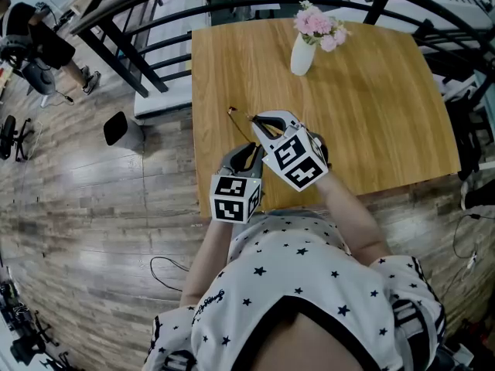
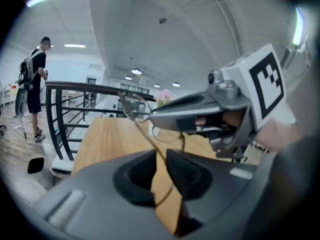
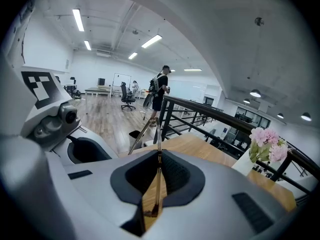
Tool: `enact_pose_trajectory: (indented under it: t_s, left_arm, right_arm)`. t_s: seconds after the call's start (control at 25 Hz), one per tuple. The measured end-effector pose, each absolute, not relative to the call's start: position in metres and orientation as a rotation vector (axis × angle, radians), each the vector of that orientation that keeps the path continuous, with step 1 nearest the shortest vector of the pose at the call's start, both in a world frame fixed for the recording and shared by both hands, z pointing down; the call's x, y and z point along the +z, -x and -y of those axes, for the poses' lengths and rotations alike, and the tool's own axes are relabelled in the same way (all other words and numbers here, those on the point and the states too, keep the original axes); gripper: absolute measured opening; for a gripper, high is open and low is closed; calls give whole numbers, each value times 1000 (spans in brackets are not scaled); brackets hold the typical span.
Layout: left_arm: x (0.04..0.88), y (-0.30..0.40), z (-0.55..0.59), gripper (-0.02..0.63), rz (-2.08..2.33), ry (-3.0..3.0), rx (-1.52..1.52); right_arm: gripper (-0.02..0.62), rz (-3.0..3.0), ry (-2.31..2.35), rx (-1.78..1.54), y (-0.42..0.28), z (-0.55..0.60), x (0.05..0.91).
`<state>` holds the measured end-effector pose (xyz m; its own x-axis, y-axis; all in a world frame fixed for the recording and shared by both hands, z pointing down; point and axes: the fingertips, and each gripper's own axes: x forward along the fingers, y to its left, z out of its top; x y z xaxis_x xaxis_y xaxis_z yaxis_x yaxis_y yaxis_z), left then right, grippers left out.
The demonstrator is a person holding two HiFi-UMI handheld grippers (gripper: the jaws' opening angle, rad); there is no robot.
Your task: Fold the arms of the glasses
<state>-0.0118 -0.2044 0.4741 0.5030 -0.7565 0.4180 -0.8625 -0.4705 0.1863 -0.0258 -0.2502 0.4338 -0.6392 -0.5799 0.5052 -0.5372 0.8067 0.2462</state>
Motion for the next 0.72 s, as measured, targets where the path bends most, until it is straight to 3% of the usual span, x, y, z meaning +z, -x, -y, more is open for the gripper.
enact_pose_trajectory:
  t_s: [0.72]
  left_arm:
    - [479, -1, 206, 60, 1283, -2472, 588]
  right_arm:
    - [20, 2441, -717, -131, 39, 234, 443]
